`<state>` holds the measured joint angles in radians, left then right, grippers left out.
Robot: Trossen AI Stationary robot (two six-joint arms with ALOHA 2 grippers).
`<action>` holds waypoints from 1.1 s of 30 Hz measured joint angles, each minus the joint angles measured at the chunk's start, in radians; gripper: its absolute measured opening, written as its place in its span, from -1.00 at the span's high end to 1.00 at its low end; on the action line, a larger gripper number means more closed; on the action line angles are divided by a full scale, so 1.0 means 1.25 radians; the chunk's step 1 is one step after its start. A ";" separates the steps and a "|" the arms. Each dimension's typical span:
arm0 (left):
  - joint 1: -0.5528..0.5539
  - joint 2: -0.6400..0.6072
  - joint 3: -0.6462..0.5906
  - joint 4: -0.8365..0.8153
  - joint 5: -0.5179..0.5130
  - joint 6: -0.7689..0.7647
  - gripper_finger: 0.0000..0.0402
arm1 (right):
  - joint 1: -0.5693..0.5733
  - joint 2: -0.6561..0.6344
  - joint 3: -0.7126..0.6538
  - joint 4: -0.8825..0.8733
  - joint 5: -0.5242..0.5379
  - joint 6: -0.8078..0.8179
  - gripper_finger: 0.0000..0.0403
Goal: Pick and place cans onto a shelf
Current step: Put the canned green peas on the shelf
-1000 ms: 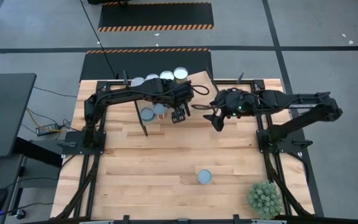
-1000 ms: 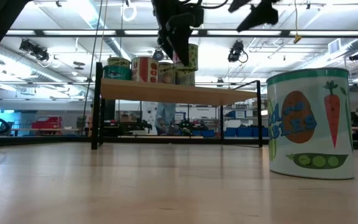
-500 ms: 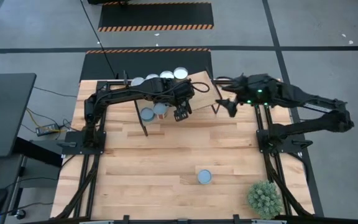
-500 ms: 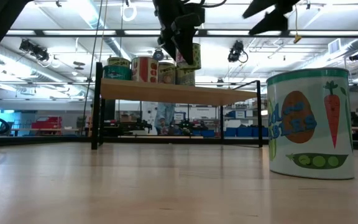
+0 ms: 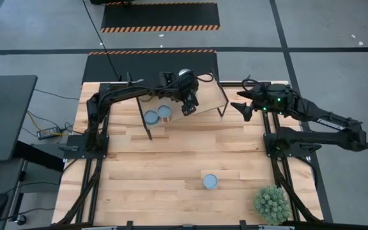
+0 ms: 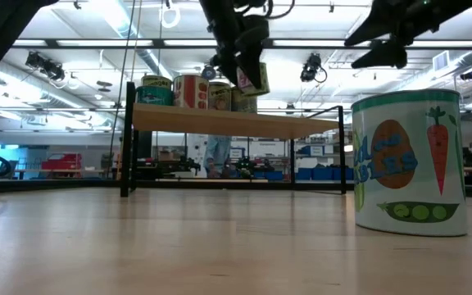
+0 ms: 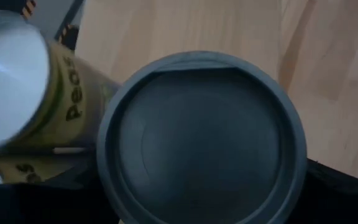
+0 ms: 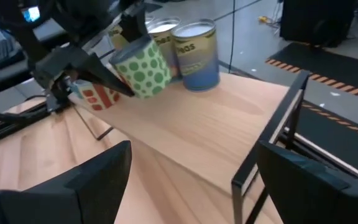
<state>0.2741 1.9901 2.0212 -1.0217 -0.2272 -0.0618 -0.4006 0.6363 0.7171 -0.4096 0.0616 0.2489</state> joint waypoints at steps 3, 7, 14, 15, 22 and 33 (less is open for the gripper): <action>0.004 0.000 0.000 -0.013 0.003 -0.010 -0.59 | -0.013 -0.001 -0.012 0.005 0.003 -0.017 -0.73; 0.008 0.000 0.000 -0.049 0.006 -0.004 -0.59 | -0.018 0.005 -0.016 0.017 0.019 -0.013 -0.73; 0.013 0.000 0.000 -0.062 0.007 0.015 -0.59 | -0.017 0.014 -0.016 0.028 0.019 -0.013 -0.73; 0.013 0.000 0.000 -0.062 0.009 0.017 -0.59 | -0.017 0.014 -0.016 0.028 0.019 -0.013 -0.73; 0.013 0.000 0.000 -0.049 0.012 -0.007 -0.59 | -0.017 0.014 -0.016 0.028 0.019 -0.013 -0.73; 0.010 0.001 0.000 -0.031 0.011 -0.112 -0.59 | -0.017 0.014 -0.016 0.028 0.019 -0.013 -0.73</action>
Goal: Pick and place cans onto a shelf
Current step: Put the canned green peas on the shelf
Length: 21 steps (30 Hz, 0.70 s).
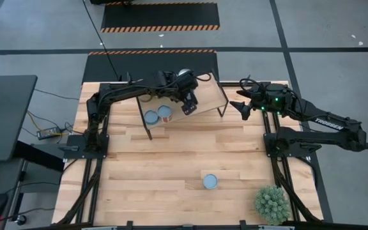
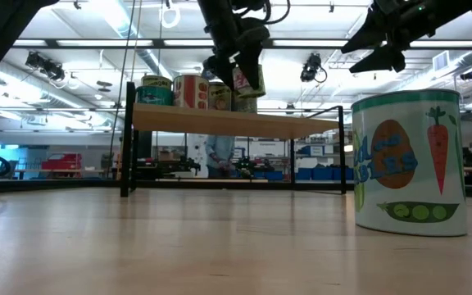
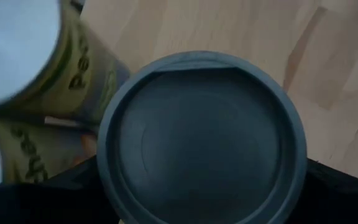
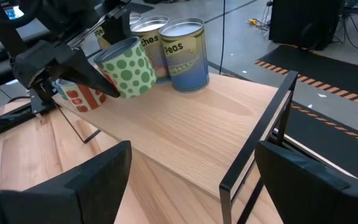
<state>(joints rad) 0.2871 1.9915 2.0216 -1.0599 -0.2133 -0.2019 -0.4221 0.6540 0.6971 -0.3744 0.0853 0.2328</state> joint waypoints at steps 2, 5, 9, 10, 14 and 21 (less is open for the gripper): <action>0.000 0.000 0.000 -0.018 -0.004 -0.033 -0.59 | 0.000 0.000 0.000 0.000 0.000 0.000 -0.73; 0.000 0.000 0.000 -0.033 -0.019 -0.052 -0.59 | 0.000 0.000 0.000 0.000 0.000 0.000 -0.73; 0.000 0.000 0.000 -0.040 -0.033 -0.094 -0.59 | 0.000 0.000 0.000 0.000 0.000 0.000 -0.73; 0.000 0.000 0.000 -0.039 -0.031 -0.117 -0.59 | 0.000 0.000 0.000 0.000 0.000 0.000 -0.73; 0.000 0.000 0.000 -0.041 -0.021 -0.190 -0.59 | 0.000 0.000 0.000 0.000 0.000 0.000 -0.73; -0.002 0.000 0.000 -0.055 -0.013 -0.204 -0.59 | 0.000 0.000 0.000 0.000 0.000 0.000 -0.73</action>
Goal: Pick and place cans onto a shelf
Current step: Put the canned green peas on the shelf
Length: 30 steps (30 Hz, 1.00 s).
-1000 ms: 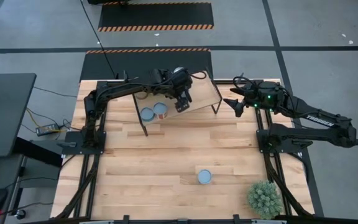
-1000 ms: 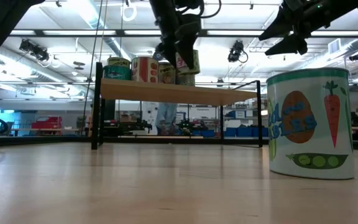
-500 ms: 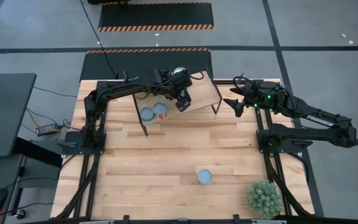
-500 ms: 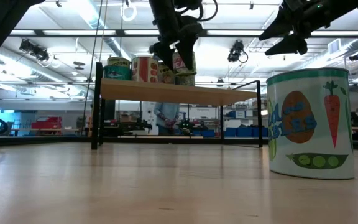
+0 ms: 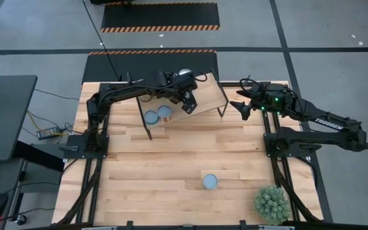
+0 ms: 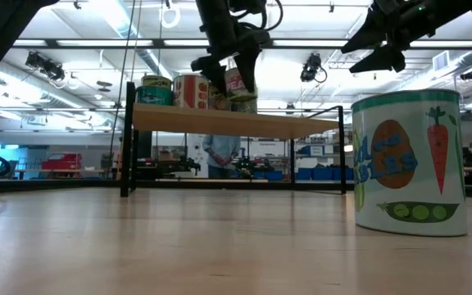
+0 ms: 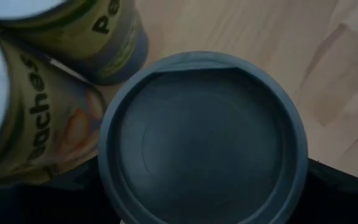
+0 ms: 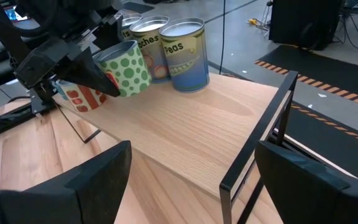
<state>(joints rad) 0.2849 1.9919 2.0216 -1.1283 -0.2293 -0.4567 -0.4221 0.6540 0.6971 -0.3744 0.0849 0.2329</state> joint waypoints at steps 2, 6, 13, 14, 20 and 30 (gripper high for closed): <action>0.003 0.000 0.000 0.000 0.016 -0.004 -0.59 | 0.000 0.000 0.000 0.000 0.000 0.000 -0.73; 0.004 0.000 0.000 -0.004 0.026 -0.004 -0.59 | 0.000 0.000 0.000 0.000 0.000 0.000 -0.73; 0.005 0.000 0.000 -0.022 0.059 0.018 -0.60 | 0.000 0.000 0.000 0.000 0.000 0.000 -0.73; 0.007 0.000 0.000 -0.030 0.068 0.018 -0.63 | 0.000 0.000 0.000 0.000 0.000 0.000 -0.73; 0.012 0.000 0.000 -0.064 0.077 0.039 -0.89 | 0.000 0.000 0.000 0.000 0.000 0.000 -0.73; 0.011 -0.002 0.007 -0.058 0.049 0.038 -0.99 | 0.000 0.000 0.000 0.000 0.000 0.000 -0.73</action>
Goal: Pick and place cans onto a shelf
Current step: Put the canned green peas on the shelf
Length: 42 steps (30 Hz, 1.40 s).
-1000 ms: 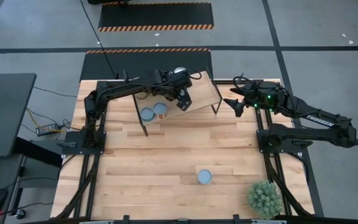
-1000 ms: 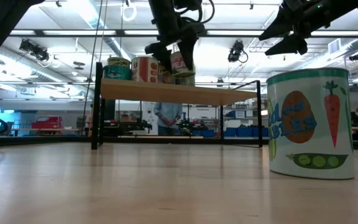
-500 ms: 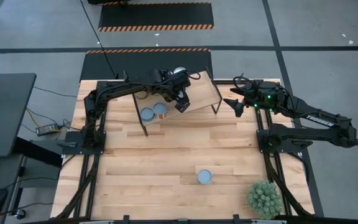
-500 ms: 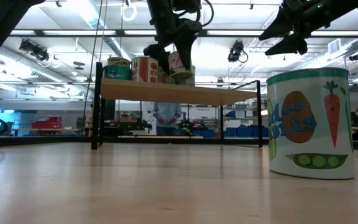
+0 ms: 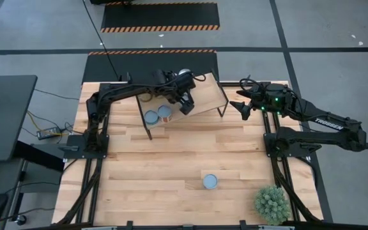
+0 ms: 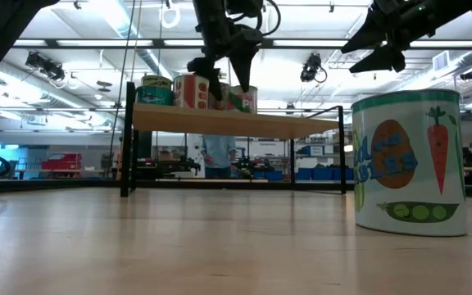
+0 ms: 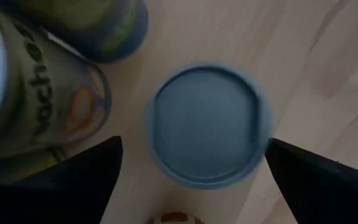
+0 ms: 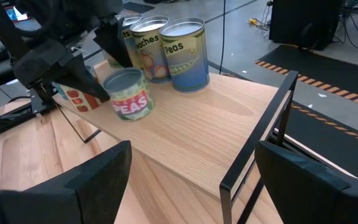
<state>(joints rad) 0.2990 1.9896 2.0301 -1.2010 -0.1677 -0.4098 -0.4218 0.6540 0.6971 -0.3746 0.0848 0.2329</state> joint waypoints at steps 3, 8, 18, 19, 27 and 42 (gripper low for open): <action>0.000 -0.001 0.027 -0.001 -0.003 -0.002 -0.99 | 0.000 0.000 0.000 0.000 0.000 0.000 -0.73; 0.000 -0.002 0.062 0.016 -0.010 -0.001 -0.99 | 0.000 0.000 0.000 0.000 0.000 0.000 -0.73; -0.029 -0.002 0.120 -0.027 0.006 -0.019 -0.99 | 0.000 0.000 0.000 0.000 0.000 0.000 -0.73; -0.034 -0.002 0.121 -0.027 0.008 -0.019 -0.99 | 0.000 0.000 0.000 0.000 0.000 0.000 -0.73; -0.054 -0.002 0.121 -0.033 0.073 0.000 -0.99 | 0.000 0.000 0.000 0.000 0.000 0.000 -0.73; -0.079 -0.002 0.120 0.056 0.303 0.177 -0.99 | 0.000 0.000 0.000 0.001 0.000 0.000 -0.73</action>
<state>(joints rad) 0.1999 1.9865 2.1807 -1.1304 0.2107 -0.1880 -0.4219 0.6544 0.6971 -0.3739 0.0847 0.2329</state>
